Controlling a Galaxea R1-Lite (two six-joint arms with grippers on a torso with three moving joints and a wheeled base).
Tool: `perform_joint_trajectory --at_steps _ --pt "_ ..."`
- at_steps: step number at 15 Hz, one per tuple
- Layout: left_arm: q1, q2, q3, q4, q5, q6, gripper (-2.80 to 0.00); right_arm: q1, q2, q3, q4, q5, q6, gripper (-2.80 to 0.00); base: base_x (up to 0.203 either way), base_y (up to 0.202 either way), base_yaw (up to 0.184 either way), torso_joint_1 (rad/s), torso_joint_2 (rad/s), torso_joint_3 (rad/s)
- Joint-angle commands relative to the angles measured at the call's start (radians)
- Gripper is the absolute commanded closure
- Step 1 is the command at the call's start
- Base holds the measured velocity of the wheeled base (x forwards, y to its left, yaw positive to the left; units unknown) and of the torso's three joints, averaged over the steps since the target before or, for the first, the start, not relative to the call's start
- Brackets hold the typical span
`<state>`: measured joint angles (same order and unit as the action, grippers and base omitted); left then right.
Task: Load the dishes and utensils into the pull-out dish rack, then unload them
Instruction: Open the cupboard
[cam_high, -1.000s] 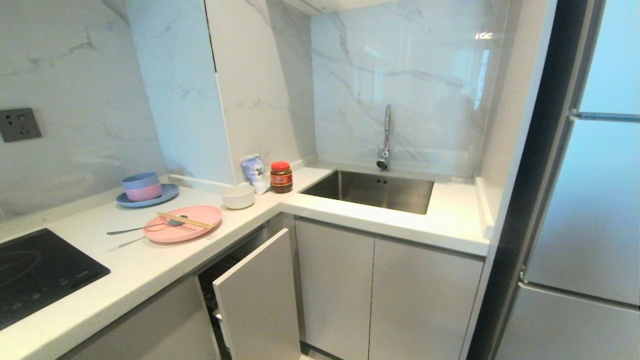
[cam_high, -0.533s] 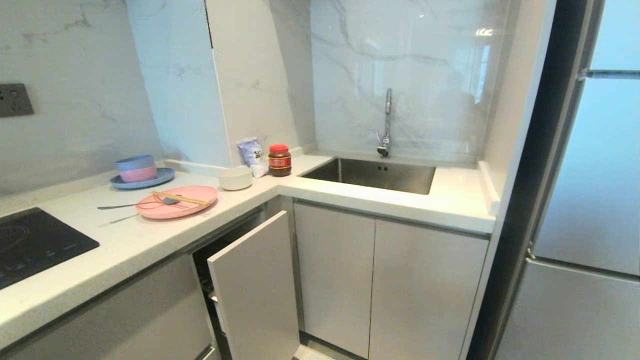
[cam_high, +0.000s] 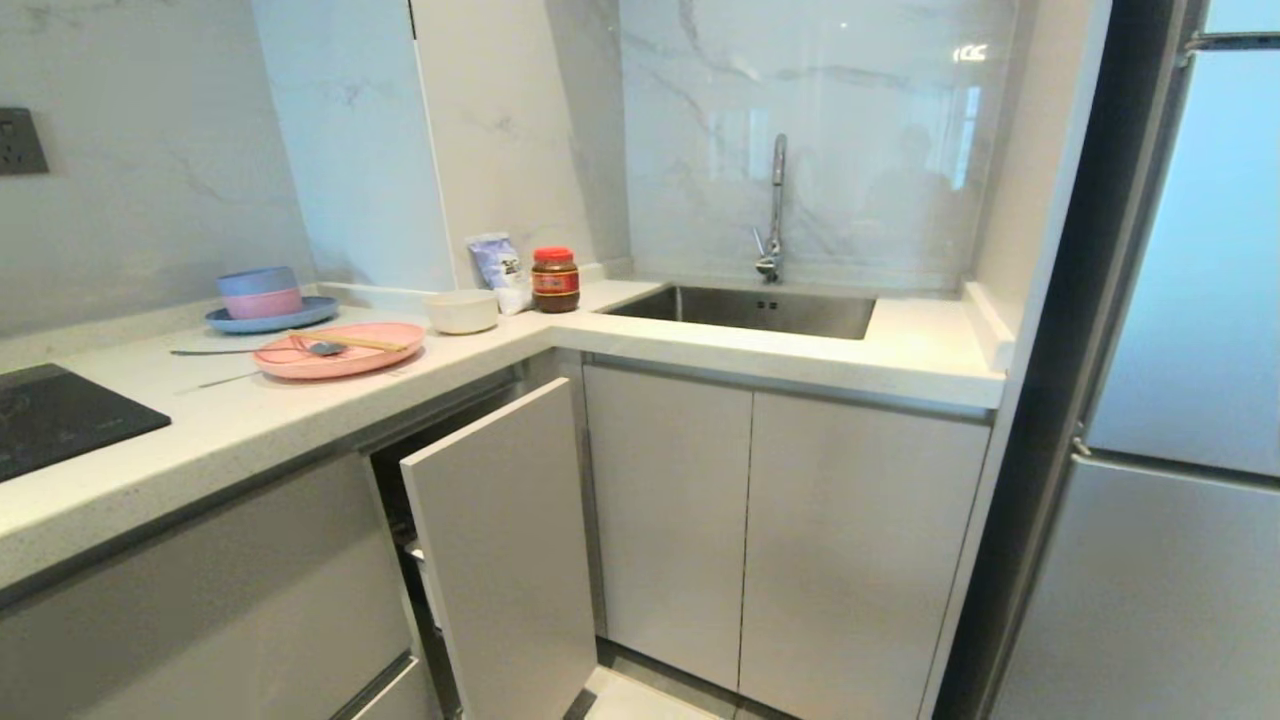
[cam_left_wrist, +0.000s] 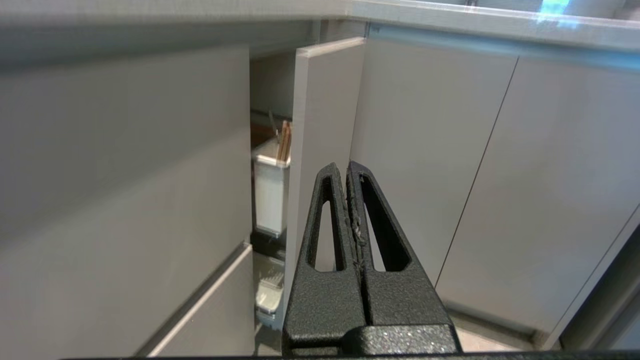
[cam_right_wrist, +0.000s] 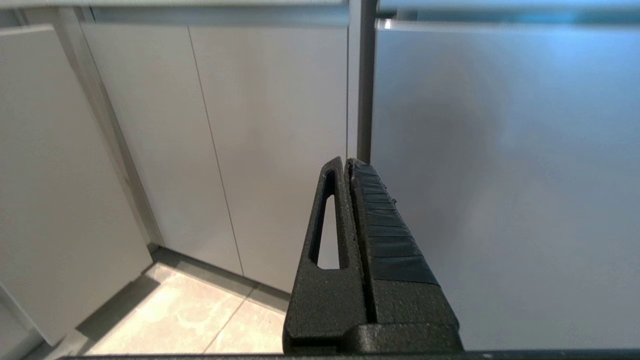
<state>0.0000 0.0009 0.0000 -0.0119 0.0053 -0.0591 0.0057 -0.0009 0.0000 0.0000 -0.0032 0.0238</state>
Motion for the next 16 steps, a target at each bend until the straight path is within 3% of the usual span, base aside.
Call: perform_joint_trajectory --at_steps 1,16 --pt "0.000 0.001 0.008 -0.001 0.001 -0.001 0.00 0.000 0.001 0.002 -0.002 0.000 -0.001 0.00 0.000 0.000 0.000 -0.139 0.28 0.132" --pt "0.000 0.001 0.008 -0.002 0.001 0.002 0.00 0.000 0.001 0.002 -0.002 0.000 -0.001 0.00 0.000 0.000 0.000 -0.012 0.02 0.012"
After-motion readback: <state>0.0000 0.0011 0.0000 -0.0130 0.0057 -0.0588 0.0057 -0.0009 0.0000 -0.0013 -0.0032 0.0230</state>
